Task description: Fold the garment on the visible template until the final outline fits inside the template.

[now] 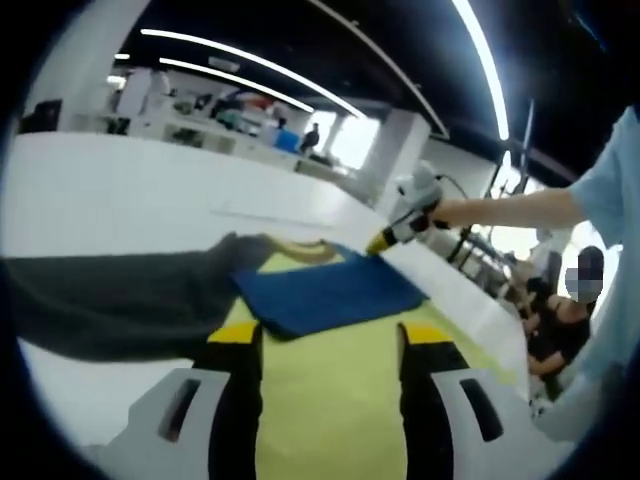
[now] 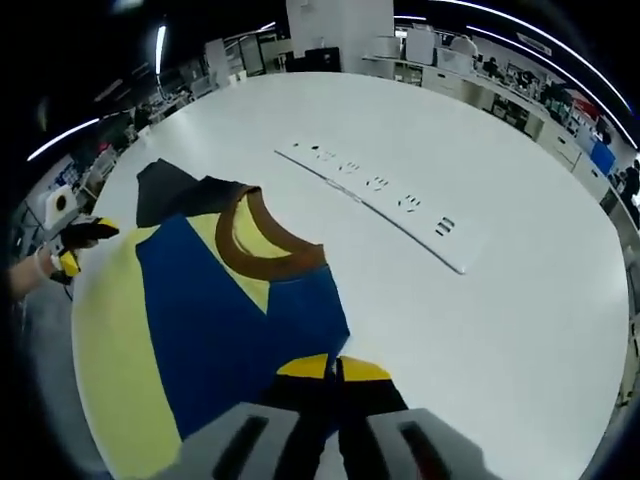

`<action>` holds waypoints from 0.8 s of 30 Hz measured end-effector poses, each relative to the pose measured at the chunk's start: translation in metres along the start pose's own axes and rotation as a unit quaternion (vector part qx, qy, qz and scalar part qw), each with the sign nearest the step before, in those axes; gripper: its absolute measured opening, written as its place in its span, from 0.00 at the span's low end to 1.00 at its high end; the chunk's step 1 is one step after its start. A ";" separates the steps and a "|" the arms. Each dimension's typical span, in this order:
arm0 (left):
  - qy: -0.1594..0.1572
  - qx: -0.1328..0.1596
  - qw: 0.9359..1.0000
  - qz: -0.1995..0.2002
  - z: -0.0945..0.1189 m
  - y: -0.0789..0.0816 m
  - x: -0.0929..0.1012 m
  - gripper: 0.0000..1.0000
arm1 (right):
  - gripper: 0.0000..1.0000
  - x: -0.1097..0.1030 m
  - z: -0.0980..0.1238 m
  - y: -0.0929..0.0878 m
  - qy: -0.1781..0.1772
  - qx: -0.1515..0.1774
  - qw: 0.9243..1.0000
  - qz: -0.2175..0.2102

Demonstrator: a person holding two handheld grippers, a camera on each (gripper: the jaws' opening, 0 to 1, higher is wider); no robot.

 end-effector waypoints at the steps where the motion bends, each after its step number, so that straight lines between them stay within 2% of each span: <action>1: 0.009 -0.008 1.000 0.014 -0.004 -0.001 -0.003 0.50 | 0.00 0.000 0.000 0.001 0.002 -0.001 1.000 -0.001; 3: 0.016 -0.021 0.999 0.040 -0.012 -0.004 -0.007 0.51 | 0.00 -0.001 -0.001 -0.001 0.002 -0.005 1.000 0.002; 5: 0.028 -0.037 0.998 0.043 -0.017 -0.010 -0.012 0.51 | 0.00 -0.001 -0.002 0.000 0.002 -0.004 1.000 0.005; 7: 0.057 -0.063 0.995 0.042 -0.022 -0.020 -0.023 0.43 | 0.00 -0.002 -0.002 0.001 0.003 -0.004 1.000 0.004; 10: 0.069 -0.054 0.992 0.089 -0.031 -0.017 -0.029 0.34 | 0.00 -0.003 -0.002 -0.001 0.002 -0.009 1.000 0.008; 12: 0.076 -0.050 0.992 0.092 -0.036 -0.015 -0.032 0.31 | 0.00 -0.004 -0.002 -0.004 0.001 -0.011 1.000 0.009; 16: 0.089 -0.066 0.989 0.099 -0.042 -0.020 -0.035 0.23 | 0.00 -0.002 0.000 -0.004 0.001 -0.012 1.000 0.009; 24: 0.096 -0.077 0.986 0.112 -0.045 -0.025 -0.035 0.08 | 0.00 -0.006 0.000 -0.003 0.004 -0.010 1.000 0.013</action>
Point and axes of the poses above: the point that each gripper's makers call its tool centre point, and the gripper's own axes: z roughly backward along the fingers, x roughly to its right, y roughly out of its top, the point moved 2 cm from there along z, roughly backward along the fingers, and after that the axes turned 9 degrees about y, right-handed, at the moved point
